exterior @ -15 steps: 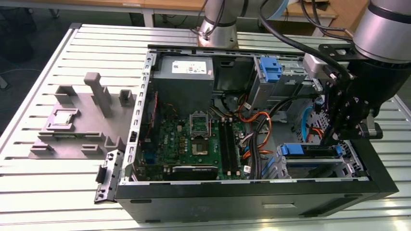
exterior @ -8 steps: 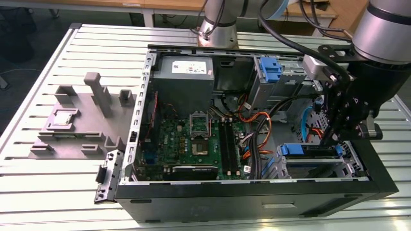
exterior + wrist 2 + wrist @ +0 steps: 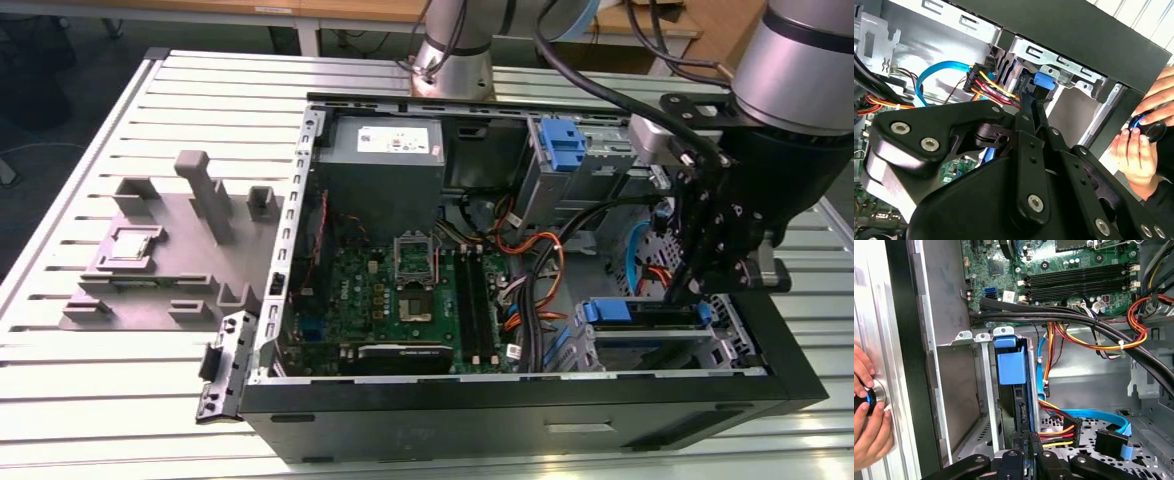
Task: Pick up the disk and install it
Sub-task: 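Insert the first disk wire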
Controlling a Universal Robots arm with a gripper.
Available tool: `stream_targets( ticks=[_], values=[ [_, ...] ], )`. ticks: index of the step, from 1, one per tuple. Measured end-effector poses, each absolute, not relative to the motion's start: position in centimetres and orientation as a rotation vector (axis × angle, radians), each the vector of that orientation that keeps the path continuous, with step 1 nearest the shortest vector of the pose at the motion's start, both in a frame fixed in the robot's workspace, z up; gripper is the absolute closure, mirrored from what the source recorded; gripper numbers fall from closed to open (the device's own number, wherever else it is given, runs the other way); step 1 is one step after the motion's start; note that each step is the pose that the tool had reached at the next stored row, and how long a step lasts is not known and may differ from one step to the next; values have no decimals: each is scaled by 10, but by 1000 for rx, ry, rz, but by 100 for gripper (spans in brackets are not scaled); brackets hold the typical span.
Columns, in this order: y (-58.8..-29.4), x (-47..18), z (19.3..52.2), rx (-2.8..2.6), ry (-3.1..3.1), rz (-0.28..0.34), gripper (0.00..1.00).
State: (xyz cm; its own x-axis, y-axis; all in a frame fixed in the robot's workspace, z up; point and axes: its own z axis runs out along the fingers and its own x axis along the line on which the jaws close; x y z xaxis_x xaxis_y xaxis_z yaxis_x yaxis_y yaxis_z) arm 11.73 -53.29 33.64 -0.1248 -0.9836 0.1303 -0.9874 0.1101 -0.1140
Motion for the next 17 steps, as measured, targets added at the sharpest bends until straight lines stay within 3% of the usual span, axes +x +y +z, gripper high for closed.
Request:
stream_targets(
  ticks=[17],
  values=[
    [-536, 117, 332, 2078, -2342, 235, 83]
  ],
)
